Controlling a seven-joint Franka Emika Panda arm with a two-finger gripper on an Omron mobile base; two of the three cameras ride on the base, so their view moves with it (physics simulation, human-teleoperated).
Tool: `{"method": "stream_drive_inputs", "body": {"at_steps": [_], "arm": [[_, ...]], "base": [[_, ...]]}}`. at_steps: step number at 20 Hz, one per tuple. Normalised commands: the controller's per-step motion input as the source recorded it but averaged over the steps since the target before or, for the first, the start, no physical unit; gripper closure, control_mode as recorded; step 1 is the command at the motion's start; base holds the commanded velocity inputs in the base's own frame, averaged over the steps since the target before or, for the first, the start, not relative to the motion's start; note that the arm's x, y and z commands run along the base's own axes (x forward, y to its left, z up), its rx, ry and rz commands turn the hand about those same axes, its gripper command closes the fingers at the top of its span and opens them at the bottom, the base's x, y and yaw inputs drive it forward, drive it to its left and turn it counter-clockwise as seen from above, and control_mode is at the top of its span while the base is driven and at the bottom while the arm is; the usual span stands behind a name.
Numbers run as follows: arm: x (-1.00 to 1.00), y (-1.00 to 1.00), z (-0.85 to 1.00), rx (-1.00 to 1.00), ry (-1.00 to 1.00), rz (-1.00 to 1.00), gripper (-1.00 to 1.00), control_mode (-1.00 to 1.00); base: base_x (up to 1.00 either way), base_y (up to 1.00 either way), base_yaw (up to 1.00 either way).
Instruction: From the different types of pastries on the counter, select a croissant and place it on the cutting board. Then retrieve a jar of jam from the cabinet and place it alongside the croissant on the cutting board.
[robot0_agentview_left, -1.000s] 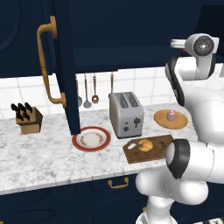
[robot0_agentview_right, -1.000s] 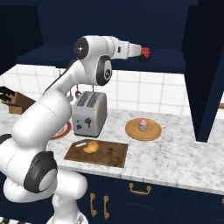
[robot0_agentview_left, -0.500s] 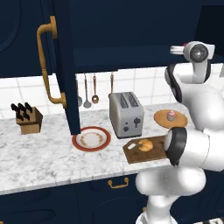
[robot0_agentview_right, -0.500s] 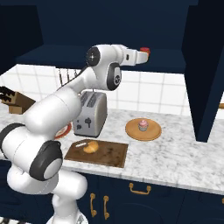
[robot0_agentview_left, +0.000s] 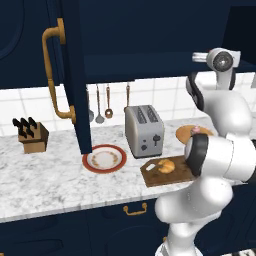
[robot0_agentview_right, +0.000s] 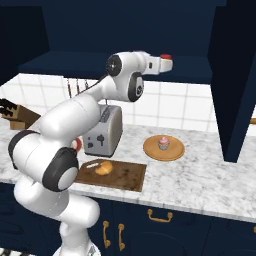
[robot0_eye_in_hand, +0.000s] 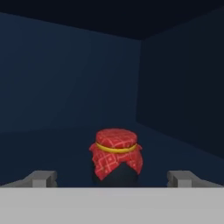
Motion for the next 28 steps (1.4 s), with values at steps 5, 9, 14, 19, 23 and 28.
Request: {"method": "stream_drive_inputs", "body": {"at_steps": [5,9,14,19,23,28], "arm": [[0.23,-0.06,-0.01,0.00,0.00,0.00,-1.00,-1.00],[0.26,-0.16,-0.02,0.00,0.00,0.00,-1.00,-1.00],[0.28,-0.18,-0.10,0.00,0.01,0.00,-1.00,-1.00],[0.17,-0.14,-0.11,0.00,0.01,0.00,-1.00,-1.00],[0.03,0.00,-0.08,0.00,0.00,0.00,1.00,-1.00],[0.00,0.00,0.00,0.00,0.00,0.00,1.00,-1.00]], "base": [[0.00,0.00,0.00],[0.00,0.00,0.00],[0.00,0.00,0.00],[0.00,0.00,0.00],[0.00,0.00,0.00],[0.00,0.00,0.00]]}}
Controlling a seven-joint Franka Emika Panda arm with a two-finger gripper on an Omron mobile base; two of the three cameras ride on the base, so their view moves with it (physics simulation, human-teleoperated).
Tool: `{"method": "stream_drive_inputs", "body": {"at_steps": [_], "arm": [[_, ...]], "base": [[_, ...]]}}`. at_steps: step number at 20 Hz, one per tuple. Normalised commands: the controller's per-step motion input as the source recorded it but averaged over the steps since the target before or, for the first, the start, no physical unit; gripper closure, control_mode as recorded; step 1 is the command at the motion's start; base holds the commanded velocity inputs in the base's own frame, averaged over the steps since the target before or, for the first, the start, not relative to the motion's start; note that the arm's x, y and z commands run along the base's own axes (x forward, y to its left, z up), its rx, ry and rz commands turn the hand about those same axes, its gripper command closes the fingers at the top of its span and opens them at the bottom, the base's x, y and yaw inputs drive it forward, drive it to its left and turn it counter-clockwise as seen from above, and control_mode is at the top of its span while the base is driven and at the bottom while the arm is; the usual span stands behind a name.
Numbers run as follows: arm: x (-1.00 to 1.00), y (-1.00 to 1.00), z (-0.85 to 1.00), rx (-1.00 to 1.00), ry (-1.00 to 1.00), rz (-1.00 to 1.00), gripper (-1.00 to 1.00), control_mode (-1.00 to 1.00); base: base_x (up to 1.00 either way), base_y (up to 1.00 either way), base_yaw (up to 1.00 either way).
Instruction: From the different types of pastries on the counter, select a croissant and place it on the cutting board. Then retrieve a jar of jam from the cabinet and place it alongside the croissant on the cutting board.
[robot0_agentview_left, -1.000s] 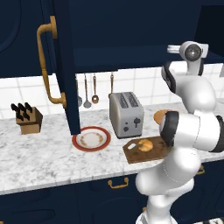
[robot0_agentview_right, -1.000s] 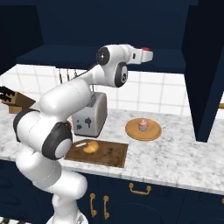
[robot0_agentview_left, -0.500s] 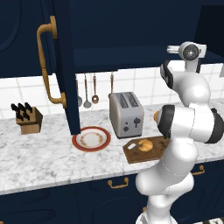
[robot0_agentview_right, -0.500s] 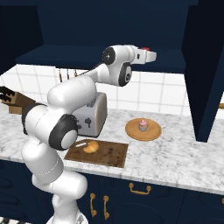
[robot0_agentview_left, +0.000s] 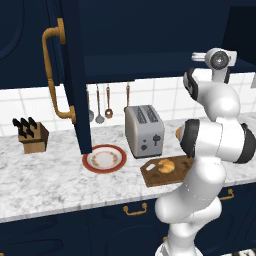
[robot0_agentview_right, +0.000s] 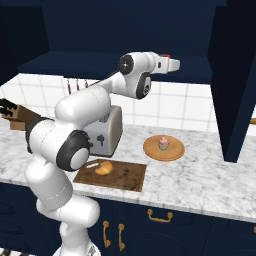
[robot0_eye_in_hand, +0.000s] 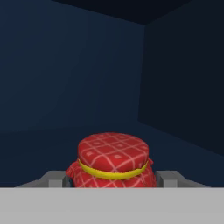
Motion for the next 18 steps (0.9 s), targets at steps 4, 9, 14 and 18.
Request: {"method": "stream_drive_inputs", "body": {"at_steps": [4,9,14,18], "arm": [[0.00,0.00,0.00,0.00,0.00,0.00,1.00,-1.00],[0.00,0.00,0.00,0.00,0.00,0.00,1.00,-1.00],[-0.05,-0.01,0.00,0.00,-0.02,0.00,1.00,-1.00],[-0.83,0.11,-0.07,0.00,-0.04,0.15,1.00,-1.00]], "base": [[0.00,0.00,0.00],[0.00,0.00,0.00],[0.00,0.00,0.00],[0.00,0.00,0.00]]}}
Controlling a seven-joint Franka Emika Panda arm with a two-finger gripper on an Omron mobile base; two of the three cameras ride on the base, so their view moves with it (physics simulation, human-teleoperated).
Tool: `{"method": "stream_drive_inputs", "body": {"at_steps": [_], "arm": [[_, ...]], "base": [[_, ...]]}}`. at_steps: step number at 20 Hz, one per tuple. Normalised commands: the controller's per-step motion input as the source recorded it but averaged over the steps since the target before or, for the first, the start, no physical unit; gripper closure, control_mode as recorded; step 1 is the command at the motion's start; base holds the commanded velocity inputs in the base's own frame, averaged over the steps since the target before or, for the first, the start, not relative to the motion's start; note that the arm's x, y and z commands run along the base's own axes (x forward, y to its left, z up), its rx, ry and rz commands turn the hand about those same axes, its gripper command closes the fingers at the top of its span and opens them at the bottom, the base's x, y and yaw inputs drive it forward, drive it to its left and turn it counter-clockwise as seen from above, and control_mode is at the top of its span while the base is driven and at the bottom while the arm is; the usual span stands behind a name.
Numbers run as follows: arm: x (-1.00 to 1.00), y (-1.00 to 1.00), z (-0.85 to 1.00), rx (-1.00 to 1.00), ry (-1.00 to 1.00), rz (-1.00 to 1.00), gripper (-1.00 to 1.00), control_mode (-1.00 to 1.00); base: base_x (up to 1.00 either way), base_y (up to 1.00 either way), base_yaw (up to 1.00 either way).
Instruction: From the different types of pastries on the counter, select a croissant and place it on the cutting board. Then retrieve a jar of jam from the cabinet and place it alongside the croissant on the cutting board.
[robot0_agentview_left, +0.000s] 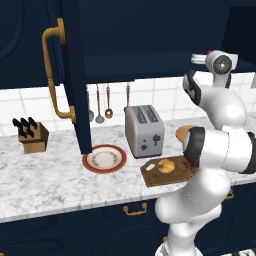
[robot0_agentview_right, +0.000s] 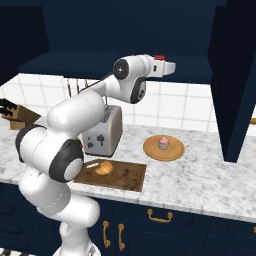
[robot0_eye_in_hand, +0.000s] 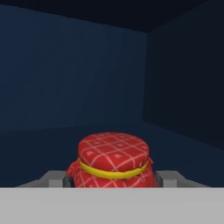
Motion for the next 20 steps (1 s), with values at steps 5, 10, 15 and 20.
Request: {"method": "stream_drive_inputs", "body": {"at_steps": [5,10,15,20], "arm": [[-0.98,0.17,0.26,0.00,0.11,0.30,1.00,-1.00],[-0.88,0.09,0.78,-0.03,0.20,0.40,1.00,-1.00],[-0.97,0.00,-0.04,-0.02,0.05,0.44,1.00,-1.00],[-1.00,0.29,-0.58,0.00,0.00,0.45,1.00,-1.00]], "base": [[0.00,0.00,0.00],[0.00,0.00,0.00],[0.00,0.00,0.00],[0.00,0.00,0.00]]}}
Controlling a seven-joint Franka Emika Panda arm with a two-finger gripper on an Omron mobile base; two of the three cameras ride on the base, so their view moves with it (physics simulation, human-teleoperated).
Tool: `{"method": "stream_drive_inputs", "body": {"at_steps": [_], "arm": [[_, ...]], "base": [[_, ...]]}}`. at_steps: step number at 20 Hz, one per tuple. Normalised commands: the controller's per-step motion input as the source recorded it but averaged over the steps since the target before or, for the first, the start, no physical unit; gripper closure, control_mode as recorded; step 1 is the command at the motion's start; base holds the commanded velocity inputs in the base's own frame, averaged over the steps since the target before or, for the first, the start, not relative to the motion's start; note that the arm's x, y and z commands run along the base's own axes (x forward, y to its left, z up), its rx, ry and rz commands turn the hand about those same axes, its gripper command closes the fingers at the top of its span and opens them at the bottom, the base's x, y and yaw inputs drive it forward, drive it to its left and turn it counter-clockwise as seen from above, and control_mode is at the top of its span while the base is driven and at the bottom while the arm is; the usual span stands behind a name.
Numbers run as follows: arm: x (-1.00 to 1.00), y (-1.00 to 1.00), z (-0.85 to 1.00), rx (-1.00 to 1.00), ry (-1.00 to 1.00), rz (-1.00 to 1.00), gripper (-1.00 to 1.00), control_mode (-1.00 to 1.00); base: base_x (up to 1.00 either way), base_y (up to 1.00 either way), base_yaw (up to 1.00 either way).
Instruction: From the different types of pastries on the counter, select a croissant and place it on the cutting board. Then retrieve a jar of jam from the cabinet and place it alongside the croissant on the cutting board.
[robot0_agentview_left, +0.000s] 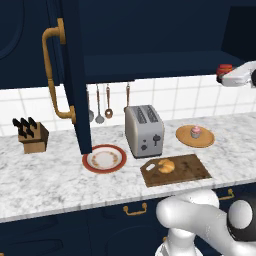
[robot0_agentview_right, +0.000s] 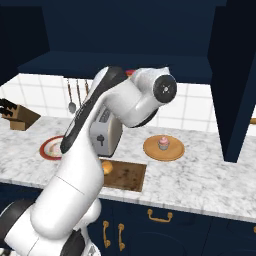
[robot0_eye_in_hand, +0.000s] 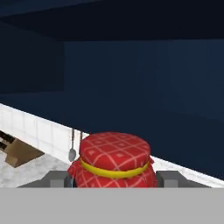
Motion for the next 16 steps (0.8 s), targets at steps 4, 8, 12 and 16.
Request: {"method": "stream_drive_inputs", "body": {"at_steps": [4,8,12,16], "arm": [[-0.72,0.95,-0.68,-0.09,0.02,0.35,1.00,-1.00],[-0.53,1.00,-0.81,-0.10,0.01,0.30,1.00,-1.00],[-0.17,0.38,-0.96,-0.07,0.00,0.34,1.00,-1.00],[0.00,-0.16,-0.81,0.00,0.00,0.33,1.00,-1.00]], "base": [[0.00,0.00,0.00],[0.00,0.00,0.00],[0.00,0.00,0.00],[0.00,0.00,0.00]]}}
